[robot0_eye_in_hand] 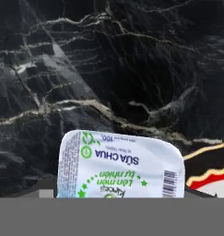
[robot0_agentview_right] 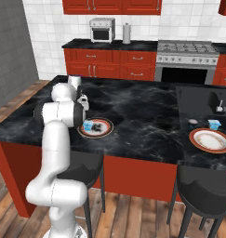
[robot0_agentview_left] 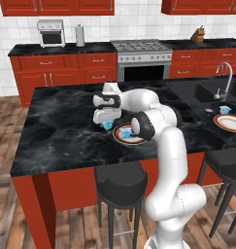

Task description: Place two yogurt containers on each plate.

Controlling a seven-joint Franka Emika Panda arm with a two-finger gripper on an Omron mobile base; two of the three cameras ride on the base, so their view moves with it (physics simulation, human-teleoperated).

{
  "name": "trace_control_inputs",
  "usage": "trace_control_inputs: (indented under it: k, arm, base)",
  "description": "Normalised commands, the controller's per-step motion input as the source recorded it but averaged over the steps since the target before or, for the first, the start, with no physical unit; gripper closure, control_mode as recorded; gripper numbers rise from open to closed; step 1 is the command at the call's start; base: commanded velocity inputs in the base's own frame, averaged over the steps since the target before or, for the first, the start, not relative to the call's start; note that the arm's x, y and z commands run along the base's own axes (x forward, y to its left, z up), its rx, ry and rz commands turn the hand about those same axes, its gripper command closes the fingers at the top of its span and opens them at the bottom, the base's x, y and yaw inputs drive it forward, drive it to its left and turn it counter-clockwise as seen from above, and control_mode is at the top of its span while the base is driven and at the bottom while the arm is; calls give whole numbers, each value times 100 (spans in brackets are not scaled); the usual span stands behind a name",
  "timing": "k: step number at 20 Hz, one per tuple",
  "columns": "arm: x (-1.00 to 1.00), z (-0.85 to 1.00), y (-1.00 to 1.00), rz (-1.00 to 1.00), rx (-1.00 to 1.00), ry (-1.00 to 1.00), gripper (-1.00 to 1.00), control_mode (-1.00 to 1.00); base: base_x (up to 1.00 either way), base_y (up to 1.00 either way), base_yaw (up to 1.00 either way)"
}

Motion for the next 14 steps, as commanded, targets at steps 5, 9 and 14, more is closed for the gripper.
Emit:
trace_control_inputs:
  k: [5,9,14]
  arm:
    - [-30,85,-91,-3,7,0,100,-100]
    - [-85,25,-100,0,17,-4,100,-100]
    - [-68,-3,-92,0,18,-11,100,-100]
  base:
    - [0,0,0]
    - [0,0,0]
    - [0,0,0]
